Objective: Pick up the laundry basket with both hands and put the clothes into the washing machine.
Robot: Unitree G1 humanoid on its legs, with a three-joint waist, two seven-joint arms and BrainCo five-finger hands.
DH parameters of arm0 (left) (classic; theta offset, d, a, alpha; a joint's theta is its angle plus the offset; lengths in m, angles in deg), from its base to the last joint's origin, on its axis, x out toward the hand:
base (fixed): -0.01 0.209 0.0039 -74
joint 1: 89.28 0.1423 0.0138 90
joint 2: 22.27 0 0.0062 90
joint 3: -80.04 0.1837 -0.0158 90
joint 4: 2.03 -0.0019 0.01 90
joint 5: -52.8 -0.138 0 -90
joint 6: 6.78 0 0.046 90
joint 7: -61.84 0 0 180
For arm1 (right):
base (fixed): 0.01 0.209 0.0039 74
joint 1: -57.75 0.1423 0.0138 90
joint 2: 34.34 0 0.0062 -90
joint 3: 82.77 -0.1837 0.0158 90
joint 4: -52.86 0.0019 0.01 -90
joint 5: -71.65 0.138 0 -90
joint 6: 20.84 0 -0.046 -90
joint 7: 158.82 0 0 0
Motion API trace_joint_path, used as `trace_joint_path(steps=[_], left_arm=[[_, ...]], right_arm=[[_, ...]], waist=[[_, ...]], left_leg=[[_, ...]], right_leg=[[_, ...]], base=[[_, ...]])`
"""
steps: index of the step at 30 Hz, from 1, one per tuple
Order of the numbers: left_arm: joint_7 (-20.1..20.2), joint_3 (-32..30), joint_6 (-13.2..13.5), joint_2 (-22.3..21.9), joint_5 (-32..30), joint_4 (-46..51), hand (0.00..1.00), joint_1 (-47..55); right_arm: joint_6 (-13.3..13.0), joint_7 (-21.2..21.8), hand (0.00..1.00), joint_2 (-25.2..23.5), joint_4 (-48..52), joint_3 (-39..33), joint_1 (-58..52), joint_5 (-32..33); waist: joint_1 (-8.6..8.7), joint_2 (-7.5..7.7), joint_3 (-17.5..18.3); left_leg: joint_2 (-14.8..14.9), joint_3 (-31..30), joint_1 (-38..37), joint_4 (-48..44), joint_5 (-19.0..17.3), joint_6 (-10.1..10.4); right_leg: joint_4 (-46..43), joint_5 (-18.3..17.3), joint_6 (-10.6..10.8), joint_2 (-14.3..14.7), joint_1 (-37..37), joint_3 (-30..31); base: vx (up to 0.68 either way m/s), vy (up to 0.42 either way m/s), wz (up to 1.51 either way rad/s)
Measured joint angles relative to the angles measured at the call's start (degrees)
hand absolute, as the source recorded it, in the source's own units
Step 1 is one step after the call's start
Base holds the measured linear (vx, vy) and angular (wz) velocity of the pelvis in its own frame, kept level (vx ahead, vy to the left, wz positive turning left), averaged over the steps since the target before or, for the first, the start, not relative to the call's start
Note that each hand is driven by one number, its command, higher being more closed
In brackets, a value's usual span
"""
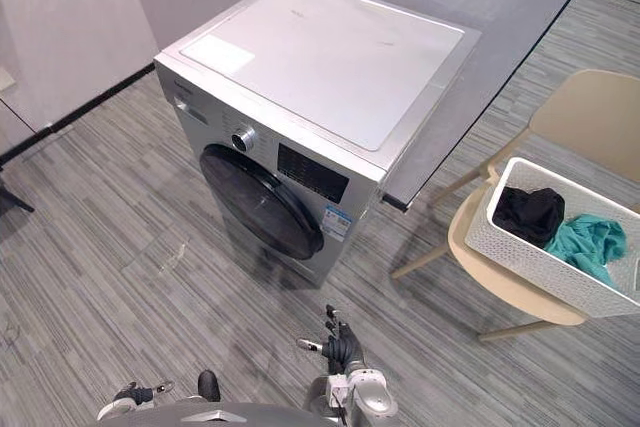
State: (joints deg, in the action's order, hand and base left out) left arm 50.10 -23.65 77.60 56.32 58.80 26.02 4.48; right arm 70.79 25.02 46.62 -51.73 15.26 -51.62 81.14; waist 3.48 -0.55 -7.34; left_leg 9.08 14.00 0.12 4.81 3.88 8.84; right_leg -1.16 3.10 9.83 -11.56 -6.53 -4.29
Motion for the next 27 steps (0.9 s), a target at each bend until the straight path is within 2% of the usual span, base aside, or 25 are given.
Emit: trace_joint_path(steps=[8, 14, 18, 22, 27], left_arm=[[-0.21, -0.3, 0.05, 0.13, 0.13, 0.21, 0.0, -1.32], [-0.53, -0.25, 0.22, 0.22, 0.7, 0.8, 0.0, -3.12], [-0.59, -0.21, 0.48, 0.37, 2.87, 1.42, 0.0, -3.84], [-0.58, -0.11, 0.54, 0.5, 3.97, 2.05, 0.0, -4.11], [-0.68, 0.25, 0.81, 0.66, 5.77, 2.86, 0.0, -4.85]], right_arm=[[-0.27, 1.04, 0.0, 0.5, 0.12, 3.27, 7.18, 0.47], [-0.69, 0.51, 0.0, 0.53, 0.11, 4.16, 15.76, 1.98], [-0.78, -3.26, 0.0, 0.61, 0.06, -1.15, 20.82, 6.07], [-0.85, -6.85, 0.0, 1.57, -0.01, -6.52, 24.25, 6.56], [-0.93, -10.7, 0.0, 3.2, -1.93, -8.87, 32.2, 8.16]], waist=[[-1.55, 0.67, -0.32], [-3.11, 1.79, -2.64], [-3.27, 1.91, -4.63], [-3.41, 1.78, -6.19], [-3.54, 1.38, -8.52]], left_leg=[[0.07, -1.72, 2.67, -0.34, 0.55, 0.09], [0.0, -3.3, 3.92, -0.37, 0.65, 0.08], [0.0, -4.74, 5.73, -0.37, 1.26, 0.1], [0.0, -5.41, 6.81, -0.36, 1.54, 0.02], [0.01, -5.76, 9.77, -0.39, 2.42, -0.08]], right_leg=[[1.29, 1.28, 0.64, 0.04, -1.24, -1.77], [1.86, 1.38, 0.66, -0.06, -1.05, -3.3], [1.88, 1.37, 0.65, -0.09, -1.7, -4.62], [1.79, 1.37, 0.66, -0.12, -2.42, -5.42], [1.36, 2.02, 0.61, -0.12, -5.55, -5.34]], base=[[0.05, -0.003, 0.1], [0.01, -0.003, 0.13], [-0.02, -0.005, 0.16], [-0.03, -0.004, 0.07], [-0.04, -0.003, 0.03]])
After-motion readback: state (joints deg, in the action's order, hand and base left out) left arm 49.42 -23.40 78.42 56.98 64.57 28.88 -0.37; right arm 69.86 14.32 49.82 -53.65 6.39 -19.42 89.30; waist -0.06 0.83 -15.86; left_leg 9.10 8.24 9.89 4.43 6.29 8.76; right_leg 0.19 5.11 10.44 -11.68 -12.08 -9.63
